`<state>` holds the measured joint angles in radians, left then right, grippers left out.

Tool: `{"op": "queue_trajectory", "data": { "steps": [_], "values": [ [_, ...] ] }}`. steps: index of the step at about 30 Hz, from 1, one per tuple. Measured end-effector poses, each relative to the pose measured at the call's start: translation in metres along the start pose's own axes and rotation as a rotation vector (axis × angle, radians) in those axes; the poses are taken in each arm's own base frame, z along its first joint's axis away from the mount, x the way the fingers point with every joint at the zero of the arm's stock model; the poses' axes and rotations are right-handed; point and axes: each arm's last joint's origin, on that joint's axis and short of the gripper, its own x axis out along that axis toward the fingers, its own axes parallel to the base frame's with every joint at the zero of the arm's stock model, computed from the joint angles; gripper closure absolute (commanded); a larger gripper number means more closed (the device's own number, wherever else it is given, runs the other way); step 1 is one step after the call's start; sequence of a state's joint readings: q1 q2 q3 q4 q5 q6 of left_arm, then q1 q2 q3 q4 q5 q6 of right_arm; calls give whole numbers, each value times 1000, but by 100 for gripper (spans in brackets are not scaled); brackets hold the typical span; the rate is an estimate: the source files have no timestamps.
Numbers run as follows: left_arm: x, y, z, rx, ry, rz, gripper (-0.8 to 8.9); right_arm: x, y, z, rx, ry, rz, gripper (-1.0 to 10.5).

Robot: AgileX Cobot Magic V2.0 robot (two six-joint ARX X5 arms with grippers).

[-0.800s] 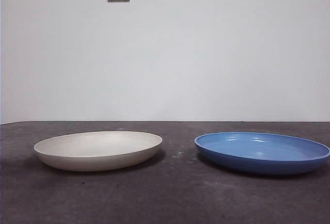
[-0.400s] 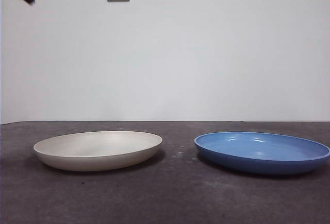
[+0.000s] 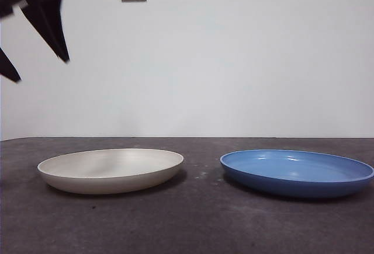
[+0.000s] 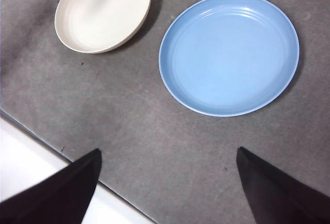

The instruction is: Pick up the white plate, put it on the blue plate, put it on desk

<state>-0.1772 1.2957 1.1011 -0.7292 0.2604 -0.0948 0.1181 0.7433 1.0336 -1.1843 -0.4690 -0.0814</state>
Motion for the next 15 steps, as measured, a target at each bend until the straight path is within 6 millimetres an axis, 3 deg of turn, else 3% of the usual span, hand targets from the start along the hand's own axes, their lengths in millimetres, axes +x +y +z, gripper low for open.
{"op": "queue_trajectory", "data": {
  "steps": [8,15],
  "values": [
    [54,14,9,-26,105,13,349,0,0,0,0,0,0,526],
    [89,23,9,-33,152,22,350,0,0,0,0,0,0,526]
  ]
}}
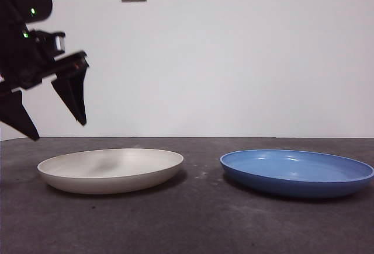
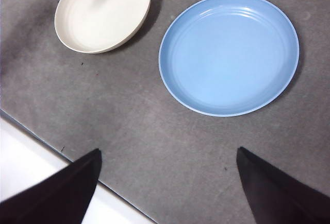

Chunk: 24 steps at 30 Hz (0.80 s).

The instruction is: Pick up the white plate, put it on the blue plate, put it on desk

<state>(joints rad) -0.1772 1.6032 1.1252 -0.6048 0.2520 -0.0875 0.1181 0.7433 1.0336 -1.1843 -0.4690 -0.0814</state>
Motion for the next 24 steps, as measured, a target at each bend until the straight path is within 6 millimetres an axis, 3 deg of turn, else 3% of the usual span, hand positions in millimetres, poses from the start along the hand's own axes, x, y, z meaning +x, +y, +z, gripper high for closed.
{"op": "queue_trajectory", "data": {
  "steps": [13,22,24],
  "values": [
    [39,8,-1,12,66,46,355,0,0,1,-3,-7,-1,526],
    [46,6,0,20,70,42,417,0,0,1,-4,-7,-1,526],
    [48,7,-1,19,77,43,470,0,0,1,-3,-7,-1,526]
  ]
}}
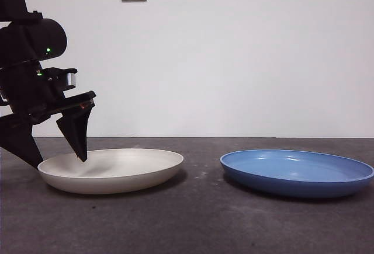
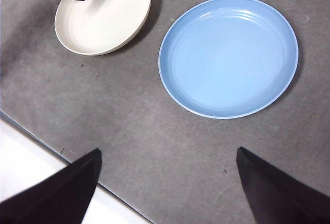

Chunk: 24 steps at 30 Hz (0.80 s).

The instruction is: Pick up the white plate, put it on the blue plate, put it on desk

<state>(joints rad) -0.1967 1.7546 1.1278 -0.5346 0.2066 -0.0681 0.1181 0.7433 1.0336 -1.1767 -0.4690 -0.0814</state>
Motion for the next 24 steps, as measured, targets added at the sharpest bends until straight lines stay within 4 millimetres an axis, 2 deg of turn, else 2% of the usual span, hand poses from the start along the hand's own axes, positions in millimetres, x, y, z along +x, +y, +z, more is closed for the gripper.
{"op": "queue_trajectory", "data": {
  "steps": [7,24],
  "values": [
    [0,0,0,-1,0,7,735,0,0,0,0,0,0,526],
    [0,2,-1,-6,13,53,804,0,0,0,0,0,0,526]
  ]
}}
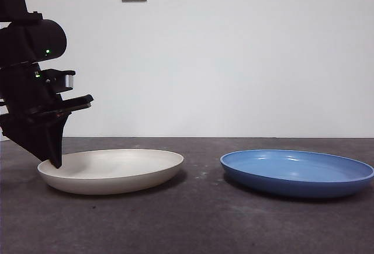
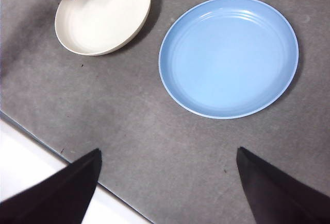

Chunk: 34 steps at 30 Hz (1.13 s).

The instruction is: Pick up the white plate, put it on the blue plate, put it on desk

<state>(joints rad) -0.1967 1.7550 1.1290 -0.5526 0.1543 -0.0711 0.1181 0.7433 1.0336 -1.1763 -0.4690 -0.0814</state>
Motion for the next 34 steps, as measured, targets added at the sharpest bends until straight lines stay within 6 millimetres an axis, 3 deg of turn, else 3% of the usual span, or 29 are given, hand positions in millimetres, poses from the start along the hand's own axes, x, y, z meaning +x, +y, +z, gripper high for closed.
{"op": "queue_trajectory", "data": {
  "steps": [9,17,22,28,34],
  "values": [
    [-8,-1,1,-33,-19,-3,804,0,0,1,-3,-5,0,526],
    [-70,-16,7,-32,-192,-122,804,0,0,1,-3,-5,0,526],
    [-93,-34,3,-7,-256,-164,804,0,0,1,4,-7,-1,526],
    [-92,-66,4,31,-244,-222,803,-1,0,2,22,-25,-3,526],
    [-89,-109,27,95,-256,-292,803,-8,3,2,29,-55,-39,526]
  ]
}}
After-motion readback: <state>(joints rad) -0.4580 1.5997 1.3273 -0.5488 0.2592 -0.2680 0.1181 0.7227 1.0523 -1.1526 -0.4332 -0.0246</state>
